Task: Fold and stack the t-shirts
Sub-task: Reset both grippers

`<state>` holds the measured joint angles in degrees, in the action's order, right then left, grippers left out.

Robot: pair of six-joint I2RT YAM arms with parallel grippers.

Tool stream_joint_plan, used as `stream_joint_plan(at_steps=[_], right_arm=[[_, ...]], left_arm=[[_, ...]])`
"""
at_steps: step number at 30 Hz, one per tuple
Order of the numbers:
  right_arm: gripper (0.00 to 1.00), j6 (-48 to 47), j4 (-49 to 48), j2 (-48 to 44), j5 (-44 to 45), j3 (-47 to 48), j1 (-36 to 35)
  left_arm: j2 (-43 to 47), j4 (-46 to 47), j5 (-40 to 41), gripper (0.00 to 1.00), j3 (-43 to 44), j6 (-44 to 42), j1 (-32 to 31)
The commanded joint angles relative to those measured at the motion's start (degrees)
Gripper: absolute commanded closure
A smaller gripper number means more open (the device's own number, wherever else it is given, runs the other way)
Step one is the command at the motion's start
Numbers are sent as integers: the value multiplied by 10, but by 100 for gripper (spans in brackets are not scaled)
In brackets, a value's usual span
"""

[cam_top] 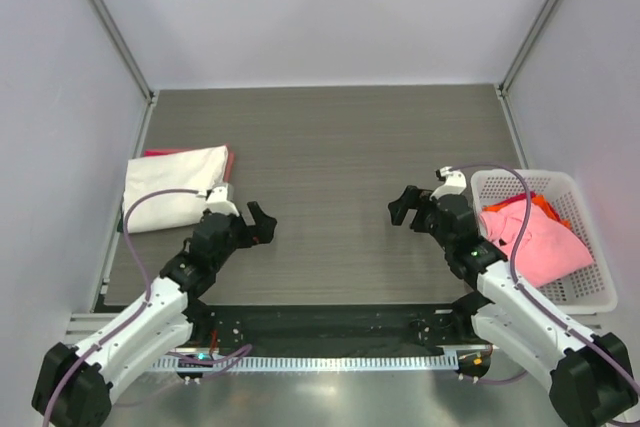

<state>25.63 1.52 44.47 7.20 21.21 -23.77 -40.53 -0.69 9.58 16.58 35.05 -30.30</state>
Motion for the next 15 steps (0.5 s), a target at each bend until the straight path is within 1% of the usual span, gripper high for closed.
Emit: stream_joint_plan(at_steps=[1, 2, 4, 7, 8, 9, 11, 15], right_arm=[[0, -8, -91, 18, 28, -37, 0], [0, -2, -110, 20, 29, -42, 1], [0, -2, -109, 20, 27, -41, 0], [0, 5, -108, 14, 36, -46, 0], [0, 6, -105, 5, 40, -48, 1], [0, 7, -106, -1, 42, -51, 0], [0, 8, -107, -14, 43, -57, 1], [0, 10, -107, -5, 45, -55, 0]], left_arm=[[24, 107, 46, 1, -20, -4, 0], [20, 138, 47, 0, -29, 2, 0], [-3, 156, 43, 0, -32, -9, 0], [-41, 188, -14, 1, -30, -45, 1], [-50, 220, -41, 0, -39, -46, 0], [-58, 236, -50, 0, -44, -48, 1], [-79, 265, -55, 0, -50, -53, 1], [-94, 286, -62, 0, -48, -60, 1]])
